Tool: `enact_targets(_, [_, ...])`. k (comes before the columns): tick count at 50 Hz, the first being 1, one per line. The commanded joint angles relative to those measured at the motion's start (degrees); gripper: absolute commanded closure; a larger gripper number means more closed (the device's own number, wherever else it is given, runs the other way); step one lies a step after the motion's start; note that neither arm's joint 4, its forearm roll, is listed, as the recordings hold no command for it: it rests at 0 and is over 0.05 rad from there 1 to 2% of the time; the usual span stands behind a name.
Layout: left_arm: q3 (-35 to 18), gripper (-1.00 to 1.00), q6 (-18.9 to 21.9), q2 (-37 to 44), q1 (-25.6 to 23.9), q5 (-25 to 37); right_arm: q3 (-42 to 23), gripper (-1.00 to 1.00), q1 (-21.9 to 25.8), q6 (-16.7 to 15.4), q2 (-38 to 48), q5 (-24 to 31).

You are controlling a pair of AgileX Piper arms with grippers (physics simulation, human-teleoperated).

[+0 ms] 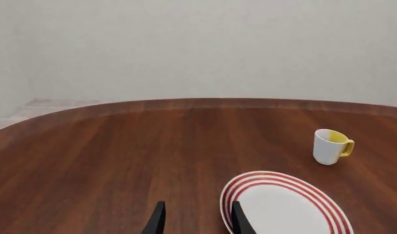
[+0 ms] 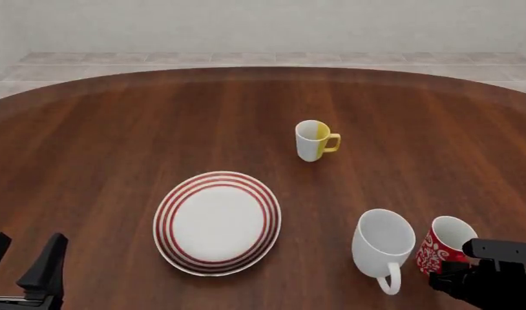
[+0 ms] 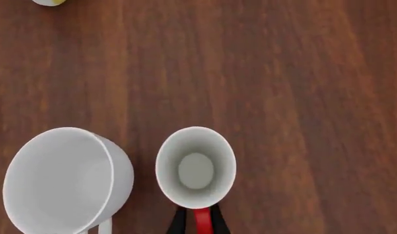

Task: Pick up the red mug and put it on the plate

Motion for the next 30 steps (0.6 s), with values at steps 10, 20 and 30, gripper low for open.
enact_targets(10, [0.0,-1.0,-0.3,0.0,0.36,-0.22,-1.58,1.0,0.55,-0.76,-0.88,1.4])
enact_targets(20, [0.0,-1.0,-0.28,0.0,0.26,-0.21,-6.3,1.0,1.88,-3.41,-4.33,6.77])
enact_targets(30, [0.0,-1.0,-0.5,0.0,0.41,-0.28,-11.59,1.0,3.28,-6.37,-3.02,8.69])
